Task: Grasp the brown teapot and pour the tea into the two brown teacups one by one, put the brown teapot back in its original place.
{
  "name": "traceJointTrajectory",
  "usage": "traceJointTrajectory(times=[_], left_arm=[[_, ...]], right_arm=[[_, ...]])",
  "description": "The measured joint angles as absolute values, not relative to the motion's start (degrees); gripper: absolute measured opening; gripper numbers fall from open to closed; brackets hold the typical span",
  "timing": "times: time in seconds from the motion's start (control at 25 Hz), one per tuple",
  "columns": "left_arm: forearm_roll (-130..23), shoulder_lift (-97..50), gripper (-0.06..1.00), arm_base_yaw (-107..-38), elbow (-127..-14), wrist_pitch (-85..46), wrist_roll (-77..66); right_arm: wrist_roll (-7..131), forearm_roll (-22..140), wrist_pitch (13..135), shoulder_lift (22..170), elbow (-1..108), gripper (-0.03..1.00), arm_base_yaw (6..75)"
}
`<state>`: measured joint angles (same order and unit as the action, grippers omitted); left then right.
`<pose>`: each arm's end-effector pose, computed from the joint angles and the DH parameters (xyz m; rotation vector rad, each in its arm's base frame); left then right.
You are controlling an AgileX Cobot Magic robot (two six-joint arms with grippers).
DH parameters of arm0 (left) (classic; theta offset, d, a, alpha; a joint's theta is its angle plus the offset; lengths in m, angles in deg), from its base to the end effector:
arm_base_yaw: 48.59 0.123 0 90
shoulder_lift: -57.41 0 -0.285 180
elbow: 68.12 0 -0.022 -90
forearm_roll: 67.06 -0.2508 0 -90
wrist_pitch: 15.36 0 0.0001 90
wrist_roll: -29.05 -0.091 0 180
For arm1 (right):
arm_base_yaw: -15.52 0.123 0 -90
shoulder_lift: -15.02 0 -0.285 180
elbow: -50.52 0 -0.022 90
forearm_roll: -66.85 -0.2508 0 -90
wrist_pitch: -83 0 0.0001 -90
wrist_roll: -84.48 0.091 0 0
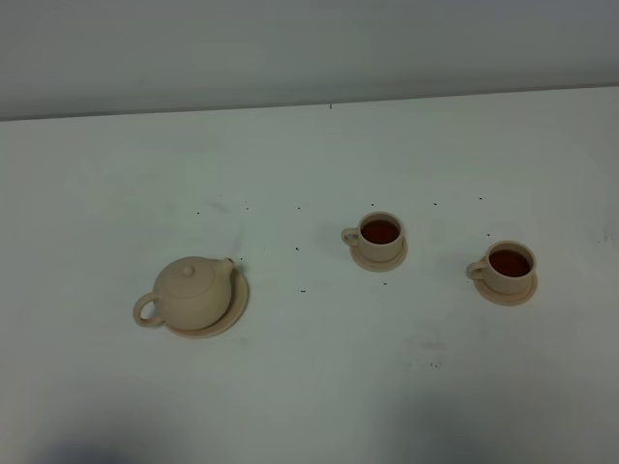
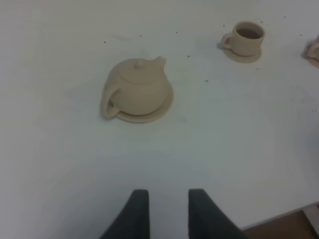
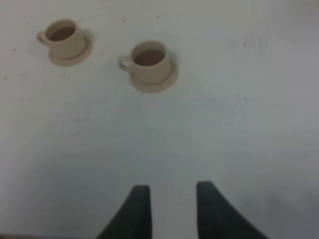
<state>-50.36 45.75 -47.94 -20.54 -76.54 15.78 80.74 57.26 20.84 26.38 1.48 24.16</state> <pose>0.0021 -0.0229 0.2845 0.2336 2.0584 -0.2040 0.0018 0.0138 0.2741 -0.2335 2.1242 0.2542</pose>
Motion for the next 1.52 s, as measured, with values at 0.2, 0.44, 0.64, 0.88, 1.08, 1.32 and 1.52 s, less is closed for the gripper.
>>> traceJointTrajectory(times=[0.2,0.44,0.64,0.88,1.08,1.32,1.52], left_arm=[[-50.36,45.75,0.22,-47.94,-20.54,-76.54,15.78],[-50.36,45.75,0.22,-47.94,-20.54,-76.54,15.78],[-50.36,45.75,0.22,-47.94,-20.54,-76.54,15.78],[-50.36,45.75,0.22,-47.94,-20.54,-76.54,15.78],[-50.36,45.75,0.22,-47.94,-20.54,-76.54,15.78],[-50.36,45.75,0.22,-47.94,-20.54,-76.54,15.78],[-50.36,45.75,0.22,-47.94,-20.54,-76.54,15.78]], right_arm=[[80.74,57.21,20.84,26.38,1.48,0.24,24.16],[80.74,57.21,20.84,26.38,1.48,0.24,24.16],[80.74,57.21,20.84,26.38,1.48,0.24,24.16],[80.74,57.26,20.84,26.38,1.48,0.24,24.16],[80.74,57.26,20.84,26.38,1.48,0.24,24.16],[80.8,57.21,20.84,26.38,1.48,0.24,24.16],[80.8,57.21,20.84,26.38,1.48,0.24,24.16]])
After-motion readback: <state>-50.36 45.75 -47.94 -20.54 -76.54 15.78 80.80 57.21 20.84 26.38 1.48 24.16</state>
